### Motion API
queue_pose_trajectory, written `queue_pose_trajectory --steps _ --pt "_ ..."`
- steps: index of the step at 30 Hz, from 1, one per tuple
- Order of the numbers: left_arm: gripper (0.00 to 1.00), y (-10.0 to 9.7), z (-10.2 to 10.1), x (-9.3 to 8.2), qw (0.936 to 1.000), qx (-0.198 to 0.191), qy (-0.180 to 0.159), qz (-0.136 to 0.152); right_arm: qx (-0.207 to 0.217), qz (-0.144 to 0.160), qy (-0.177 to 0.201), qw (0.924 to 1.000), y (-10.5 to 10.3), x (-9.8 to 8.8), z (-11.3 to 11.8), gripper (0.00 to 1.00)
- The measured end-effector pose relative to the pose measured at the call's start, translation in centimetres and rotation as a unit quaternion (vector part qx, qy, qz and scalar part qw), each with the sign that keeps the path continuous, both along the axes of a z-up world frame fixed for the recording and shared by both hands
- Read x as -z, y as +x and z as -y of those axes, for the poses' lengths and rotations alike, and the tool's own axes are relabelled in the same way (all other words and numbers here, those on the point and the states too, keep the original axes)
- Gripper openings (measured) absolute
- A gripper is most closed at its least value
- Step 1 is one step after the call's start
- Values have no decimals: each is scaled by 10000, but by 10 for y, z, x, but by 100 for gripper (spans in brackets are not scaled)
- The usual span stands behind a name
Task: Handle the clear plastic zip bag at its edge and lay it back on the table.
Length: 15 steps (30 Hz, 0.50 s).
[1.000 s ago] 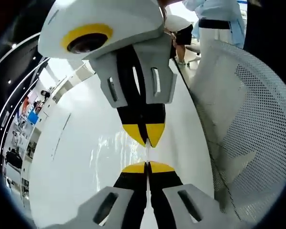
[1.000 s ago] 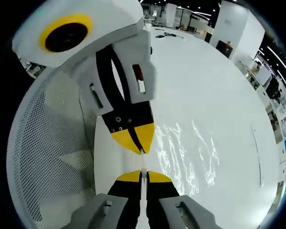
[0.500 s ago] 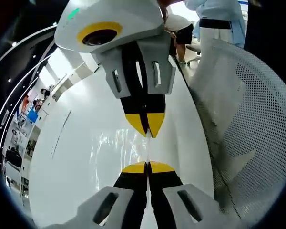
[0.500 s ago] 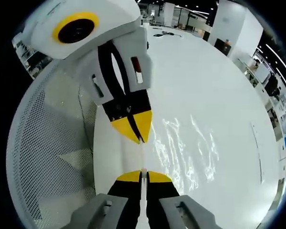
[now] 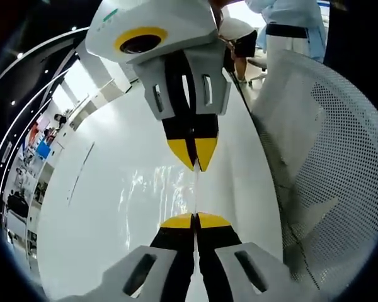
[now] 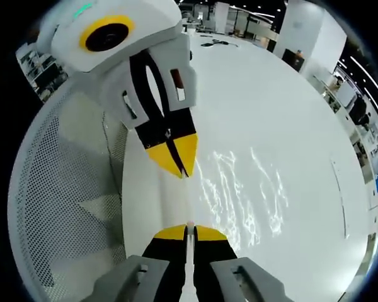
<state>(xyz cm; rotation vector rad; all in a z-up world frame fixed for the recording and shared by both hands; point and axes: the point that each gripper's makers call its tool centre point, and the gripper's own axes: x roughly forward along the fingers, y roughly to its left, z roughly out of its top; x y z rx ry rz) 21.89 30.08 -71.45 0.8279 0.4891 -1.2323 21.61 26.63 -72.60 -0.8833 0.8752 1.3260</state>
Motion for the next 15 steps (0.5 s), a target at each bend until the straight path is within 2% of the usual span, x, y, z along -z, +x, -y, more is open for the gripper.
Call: queue_pose_trajectory --steps 15 --pt "0 2 -7 4 9999 -92 34 -71 88 -23 -71 9999 1 5 12 0"
